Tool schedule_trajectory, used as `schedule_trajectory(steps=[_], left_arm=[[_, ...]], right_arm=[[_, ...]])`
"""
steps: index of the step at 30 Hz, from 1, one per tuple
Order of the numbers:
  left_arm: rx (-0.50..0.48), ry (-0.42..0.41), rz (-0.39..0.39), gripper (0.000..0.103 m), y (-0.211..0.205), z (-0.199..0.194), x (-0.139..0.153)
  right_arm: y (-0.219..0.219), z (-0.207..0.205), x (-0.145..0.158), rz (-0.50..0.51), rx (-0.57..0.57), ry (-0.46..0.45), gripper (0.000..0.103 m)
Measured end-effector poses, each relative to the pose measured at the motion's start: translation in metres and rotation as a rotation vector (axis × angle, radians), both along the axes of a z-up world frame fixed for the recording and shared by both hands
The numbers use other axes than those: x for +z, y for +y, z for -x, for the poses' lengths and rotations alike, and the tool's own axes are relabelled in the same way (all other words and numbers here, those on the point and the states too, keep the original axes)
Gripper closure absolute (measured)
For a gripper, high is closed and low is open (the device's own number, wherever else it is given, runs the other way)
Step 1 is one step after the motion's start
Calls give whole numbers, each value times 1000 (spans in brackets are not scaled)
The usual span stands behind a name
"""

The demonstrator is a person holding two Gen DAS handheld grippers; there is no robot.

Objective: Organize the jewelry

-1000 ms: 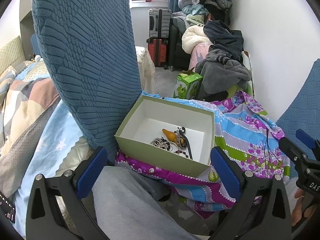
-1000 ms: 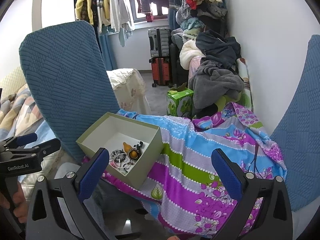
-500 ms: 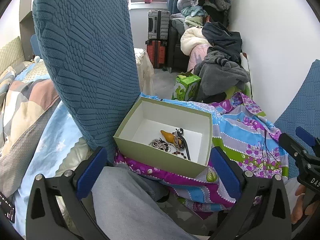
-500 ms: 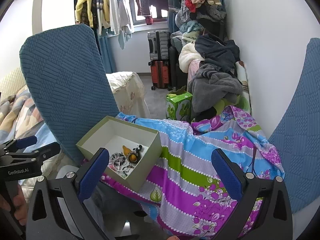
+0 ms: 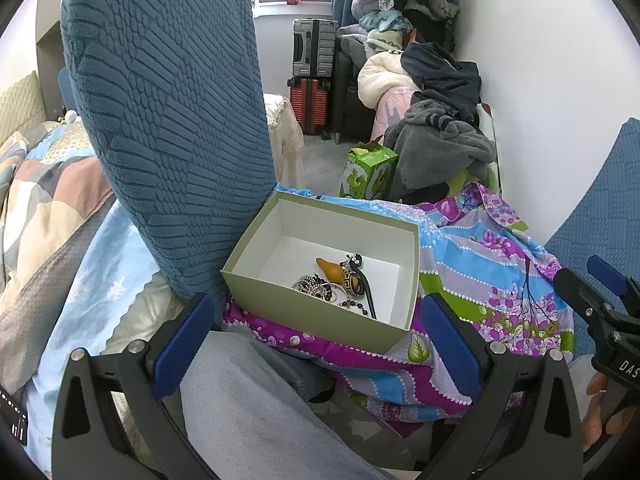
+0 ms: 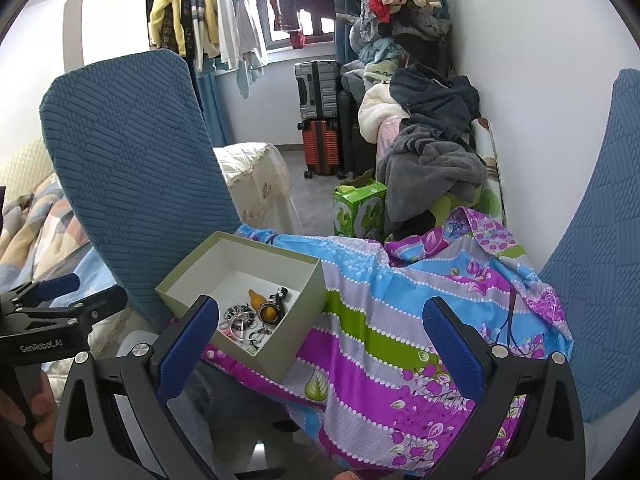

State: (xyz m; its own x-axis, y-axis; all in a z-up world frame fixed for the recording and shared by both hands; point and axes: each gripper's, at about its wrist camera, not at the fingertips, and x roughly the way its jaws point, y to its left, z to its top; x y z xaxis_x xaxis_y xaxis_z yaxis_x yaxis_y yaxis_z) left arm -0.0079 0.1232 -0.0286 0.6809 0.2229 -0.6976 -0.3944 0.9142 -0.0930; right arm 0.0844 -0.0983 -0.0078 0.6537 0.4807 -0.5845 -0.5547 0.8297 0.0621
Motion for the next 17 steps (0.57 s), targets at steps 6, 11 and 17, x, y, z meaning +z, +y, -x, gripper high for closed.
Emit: schedule_trajectory(steps=[6, 11, 17], left_arm=[[-1, -8, 4, 1, 1, 0, 1], [-7, 1, 7, 1, 0, -4, -2], [-15, 4, 1, 1, -4, -5, -3]], right_arm=[[2, 4, -4, 4, -4, 3, 0], [3, 7, -5, 2, -5, 6, 0], [4, 10, -5, 3, -18, 5, 0]])
